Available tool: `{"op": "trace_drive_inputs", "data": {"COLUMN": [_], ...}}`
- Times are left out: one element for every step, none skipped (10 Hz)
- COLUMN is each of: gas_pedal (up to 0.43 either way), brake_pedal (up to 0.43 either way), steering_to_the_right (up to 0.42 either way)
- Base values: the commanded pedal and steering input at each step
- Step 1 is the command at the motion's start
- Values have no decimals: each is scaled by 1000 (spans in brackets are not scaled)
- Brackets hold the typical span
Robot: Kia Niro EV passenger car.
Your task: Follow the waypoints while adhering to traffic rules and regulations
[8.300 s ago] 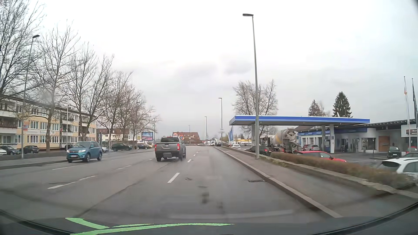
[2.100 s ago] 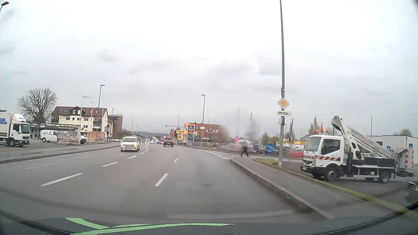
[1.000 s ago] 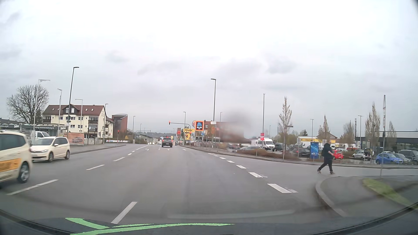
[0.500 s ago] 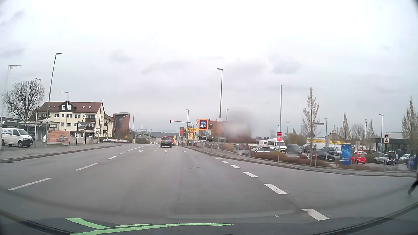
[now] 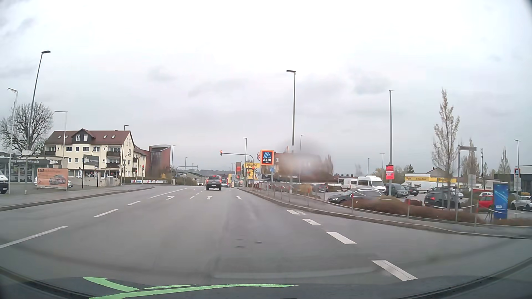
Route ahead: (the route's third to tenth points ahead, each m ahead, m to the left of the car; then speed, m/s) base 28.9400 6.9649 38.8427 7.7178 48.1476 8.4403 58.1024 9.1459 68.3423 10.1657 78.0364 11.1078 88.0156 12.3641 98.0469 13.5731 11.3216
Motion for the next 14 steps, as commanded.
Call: {"op": "trace_drive_inputs", "data": {"gas_pedal": [0, 0, 0, 0, 0, 0, 0, 0, 0, 0, 0, 0, 0, 0], "brake_pedal": [140, 146, 146, 152, 165, 171, 171, 177, 177, 183, 183, 189, 201, 207], "steering_to_the_right": [-28, -28, -29, -29, -29, -28, -26, -25, -23, -19, -14, -12, -12, -12]}}
